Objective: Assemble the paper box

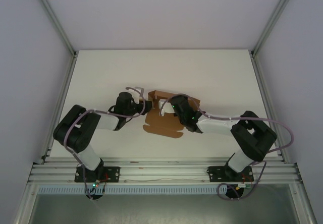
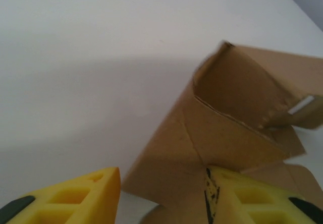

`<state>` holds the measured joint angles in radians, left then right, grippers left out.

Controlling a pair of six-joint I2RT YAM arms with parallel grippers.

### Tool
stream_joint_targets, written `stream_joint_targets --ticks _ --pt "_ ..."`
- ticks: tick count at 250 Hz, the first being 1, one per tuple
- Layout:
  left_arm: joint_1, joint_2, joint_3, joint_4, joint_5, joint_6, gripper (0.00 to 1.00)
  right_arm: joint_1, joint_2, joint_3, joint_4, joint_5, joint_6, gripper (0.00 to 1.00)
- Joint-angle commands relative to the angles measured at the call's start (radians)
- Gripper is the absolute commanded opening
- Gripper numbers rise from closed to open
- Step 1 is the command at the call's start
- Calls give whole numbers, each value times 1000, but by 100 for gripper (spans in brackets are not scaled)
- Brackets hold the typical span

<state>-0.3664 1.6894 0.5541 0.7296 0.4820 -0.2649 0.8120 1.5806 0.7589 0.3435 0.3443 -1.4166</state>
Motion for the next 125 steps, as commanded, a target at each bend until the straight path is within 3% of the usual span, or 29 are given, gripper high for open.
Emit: stream_joint_targets --ticks 1,17,51,89,102,116,125 --pt "-16 55 62 112 180 15 44 3 11 24 -98 -13 3 0" --pt "-29 71 93 82 197 34 37 0 12 29 -102 -16 5 0" --pt "-57 51 99 65 176 81 33 -2 13 34 -124 -31 6 0" --pt "-86 47 113 39 0 95 32 -2 16 39 -151 -65 18 0" --pt "-89 63 120 41 -55 77 33 -2 13 42 -167 -76 27 0" --pt "-92 79 129 41 -69 75 48 -3 9 44 -190 -85 33 0" --pt "-97 85 135 35 -77 80 50 -2 10 47 -206 -86 34 0"
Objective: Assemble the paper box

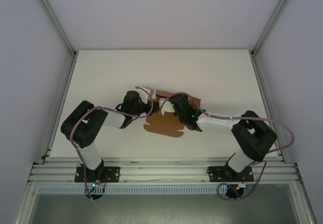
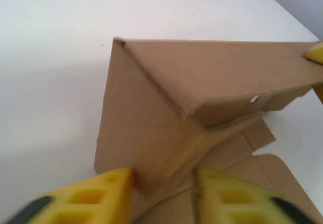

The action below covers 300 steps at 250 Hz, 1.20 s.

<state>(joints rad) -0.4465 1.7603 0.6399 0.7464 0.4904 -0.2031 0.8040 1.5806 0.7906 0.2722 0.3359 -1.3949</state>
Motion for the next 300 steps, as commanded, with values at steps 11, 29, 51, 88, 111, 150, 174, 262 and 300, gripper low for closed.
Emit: stream_joint_targets --ticks 11,29,51,88,111,150,174,262,300 --pt "-26 18 53 9 -102 32 51 6 10 18 -150 -78 16 0" --pt "-32 17 51 9 -104 47 52 6 10 21 -180 -82 19 0" --pt "-32 19 47 26 -116 56 42 7 7 25 -202 -95 31 0" --pt "-34 37 70 4 -140 66 30 8 4 21 -207 -99 44 0" --pt "-48 36 41 63 -189 66 25 10 1 23 -220 -98 70 0" --pt "-90 22 11 107 -332 90 6 21 -49 46 -269 -114 173 17" --pt "-109 21 10 95 -384 120 2 23 -105 65 -304 -117 253 51" --pt "-131 -23 -58 122 -239 213 0 -57 -457 22 -298 -344 789 100" --pt "-170 -32 -68 125 -184 261 0 -178 -439 75 -305 -452 1076 100"
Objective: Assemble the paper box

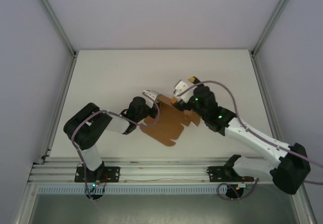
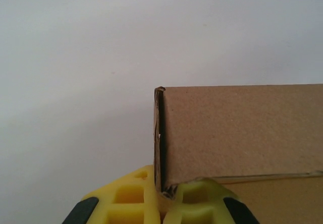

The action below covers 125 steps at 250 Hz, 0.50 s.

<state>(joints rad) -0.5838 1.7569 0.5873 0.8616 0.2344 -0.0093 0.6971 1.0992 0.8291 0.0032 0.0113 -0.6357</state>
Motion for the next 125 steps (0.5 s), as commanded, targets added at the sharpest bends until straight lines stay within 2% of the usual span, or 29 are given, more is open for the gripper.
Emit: stream_joint_targets --ticks 1,37,69,125 --pt "-34 -29 -15 10 72 68 0 -72 44 41 -39 -127 323 100" --pt "-59 -11 -15 28 52 70 0 -130 217 212 -234 -169 460 100" --pt "-66 14 -10 57 31 53 0 -134 379 330 -395 -276 418 97" --pt "-70 16 -15 85 17 42 0 -138 552 414 -471 -339 416 93"
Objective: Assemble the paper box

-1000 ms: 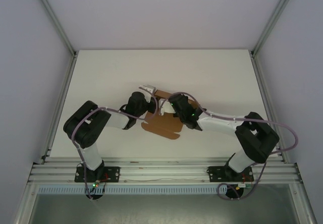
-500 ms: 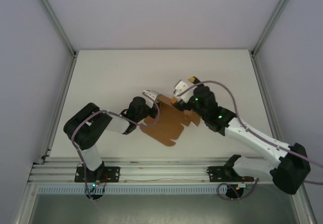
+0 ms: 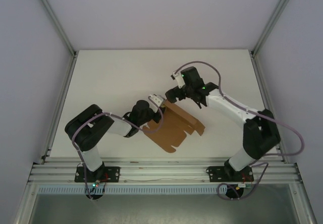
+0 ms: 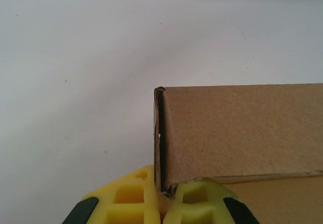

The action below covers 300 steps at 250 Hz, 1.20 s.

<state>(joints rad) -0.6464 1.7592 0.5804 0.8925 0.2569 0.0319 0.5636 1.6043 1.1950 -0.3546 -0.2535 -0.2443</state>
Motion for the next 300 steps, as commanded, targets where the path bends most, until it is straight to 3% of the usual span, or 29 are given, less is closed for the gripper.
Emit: stream_joint_targets --ticks 1,66,99,116,175,214,229,243,252,300 --pt "-7 14 -8 54 -5 2 0 -5 49 49 -114 -77 24 93" --pt "-7 42 -13 60 -15 -28 1 -7 153 18 -170 -94 14 88" --pt "-7 54 -6 58 -26 -44 23 -8 198 3 -160 -121 36 85" --pt "-7 59 1 46 -3 -37 28 -8 203 -9 -146 -142 32 85" --pt "-3 94 33 133 -113 -68 26 -14 208 -14 -148 -157 17 84" --pt "10 138 91 143 -81 -103 32 -22 201 -21 -152 -177 26 84" --pt "14 143 99 161 -69 -114 29 -27 193 -34 -143 -188 29 84" --pt "17 175 101 182 -73 -120 15 -31 187 -45 -133 -188 35 84" --pt "18 181 107 182 -89 -125 0 -32 186 -48 -132 -188 39 84" --pt "9 168 128 103 -211 -125 0 -35 156 -68 -114 -175 120 84"
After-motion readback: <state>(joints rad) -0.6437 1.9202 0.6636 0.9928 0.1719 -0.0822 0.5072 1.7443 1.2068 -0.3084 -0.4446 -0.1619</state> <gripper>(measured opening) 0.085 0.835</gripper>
